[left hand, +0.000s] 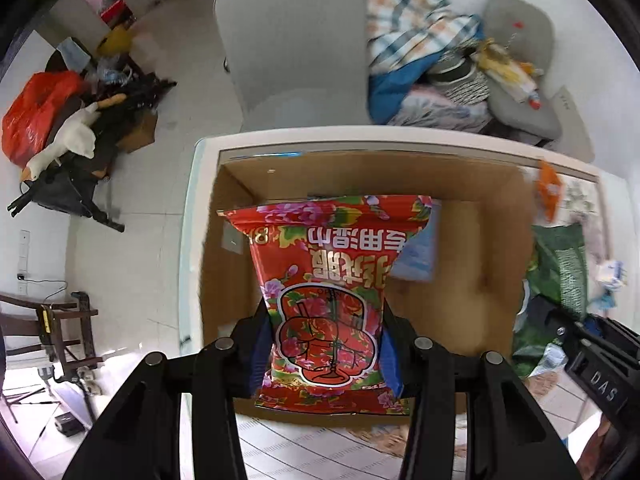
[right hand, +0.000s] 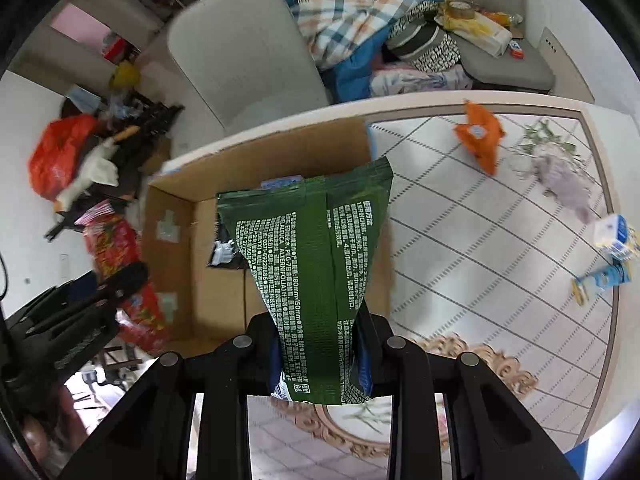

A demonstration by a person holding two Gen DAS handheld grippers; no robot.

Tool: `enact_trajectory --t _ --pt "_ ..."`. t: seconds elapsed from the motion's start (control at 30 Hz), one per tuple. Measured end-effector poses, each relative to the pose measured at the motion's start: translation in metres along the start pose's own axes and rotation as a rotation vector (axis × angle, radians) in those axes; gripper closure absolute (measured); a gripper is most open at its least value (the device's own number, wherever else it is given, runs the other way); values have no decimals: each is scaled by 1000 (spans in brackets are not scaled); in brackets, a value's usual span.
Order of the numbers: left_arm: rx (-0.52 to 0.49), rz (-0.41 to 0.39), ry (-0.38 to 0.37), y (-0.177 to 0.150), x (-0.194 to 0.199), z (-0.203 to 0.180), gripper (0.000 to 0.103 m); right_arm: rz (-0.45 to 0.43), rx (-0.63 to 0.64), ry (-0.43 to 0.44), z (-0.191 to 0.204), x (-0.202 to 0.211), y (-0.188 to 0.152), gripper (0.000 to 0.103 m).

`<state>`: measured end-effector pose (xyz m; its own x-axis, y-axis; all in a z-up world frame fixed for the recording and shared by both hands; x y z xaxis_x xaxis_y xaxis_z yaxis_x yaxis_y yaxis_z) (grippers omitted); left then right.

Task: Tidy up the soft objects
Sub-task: 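Carry both bags into the box beside the others and open both tools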

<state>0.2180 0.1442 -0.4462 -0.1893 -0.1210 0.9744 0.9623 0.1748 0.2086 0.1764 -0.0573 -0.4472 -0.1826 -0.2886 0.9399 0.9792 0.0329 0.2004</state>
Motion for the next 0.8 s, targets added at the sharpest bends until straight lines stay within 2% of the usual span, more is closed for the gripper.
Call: enact_trajectory --t 0.17,0.33,0.57,0.63,0.67,0.7,0.8 --pt "-2 87 5 29 -49 9 61 61 0 -97 2 -58 26 72" --pt "-4 127 67 46 -89 17 61 111 13 -157 0 -97 40 72" --pt "-15 161 113 58 -107 18 59 139 7 -184 -4 -124 54 71" --pt "-3 159 91 59 -106 18 57 154 17 -208 -4 -128 58 62" --pt "7 154 77 60 -104 18 55 154 21 -212 -4 -129 60 45" --pt "13 149 68 60 -100 19 48 136 19 -202 -3 -126 61 35" --pt "17 133 43 60 -89 20 46 119 19 -189 0 -118 63 32"
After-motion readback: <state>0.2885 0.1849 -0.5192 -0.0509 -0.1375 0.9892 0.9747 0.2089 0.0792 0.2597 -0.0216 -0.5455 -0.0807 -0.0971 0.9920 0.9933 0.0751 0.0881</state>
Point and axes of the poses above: each gripper's, at about its wrist camera, not at the fingertips, and x roughly against the way its jaws point, z to its left, y to its top, the point moved 5 cm from there along -x, roughly the way its jaws point, and after that the axes turned 14 degrees about x, right-handed, at the moved point
